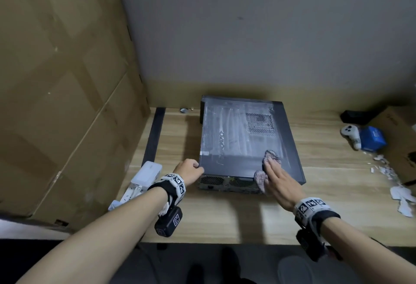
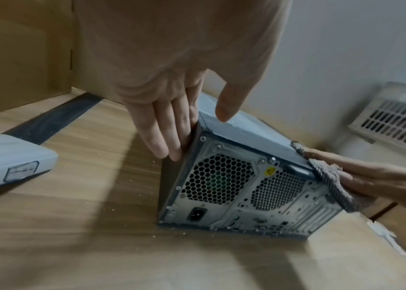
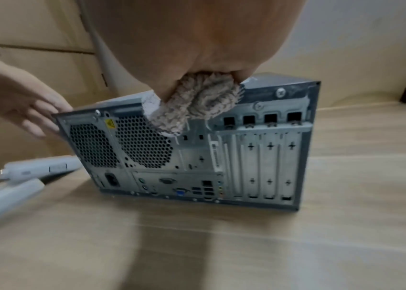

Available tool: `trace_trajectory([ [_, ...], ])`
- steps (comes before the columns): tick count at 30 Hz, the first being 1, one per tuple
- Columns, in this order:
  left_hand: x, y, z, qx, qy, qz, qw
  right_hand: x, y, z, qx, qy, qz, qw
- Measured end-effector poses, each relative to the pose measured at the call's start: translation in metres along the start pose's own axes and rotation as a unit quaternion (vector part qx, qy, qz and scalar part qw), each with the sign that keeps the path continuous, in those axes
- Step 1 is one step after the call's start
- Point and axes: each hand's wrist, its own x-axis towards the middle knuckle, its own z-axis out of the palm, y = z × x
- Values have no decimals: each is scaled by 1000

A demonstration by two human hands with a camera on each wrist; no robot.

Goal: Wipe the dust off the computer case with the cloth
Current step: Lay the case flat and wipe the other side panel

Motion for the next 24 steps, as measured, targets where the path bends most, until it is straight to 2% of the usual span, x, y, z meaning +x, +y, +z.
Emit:
trace_trajectory([
  [2, 3, 1, -4, -23, -13, 2, 1000, 7, -12, 2, -8, 5, 9, 1000],
  [5, 8, 0, -6, -31, -27, 1, 999, 21, -37, -4, -2, -31, -1, 1000],
  [11, 13, -1, -9, -121, -59, -23, 991, 66, -121, -2, 24, -41, -103, 994],
  [14, 9, 0, -11, -169, -61, -56, 982, 91, -146, 3, -6, -62, -152, 986],
  [18, 7, -1, -13, -123, -74, -49, 988, 102, -138, 2, -25, -91, -191, 977],
  [24, 15, 11, -22, -82, -78, -47, 992, 72, -57, -13, 5, -57, -109, 992],
])
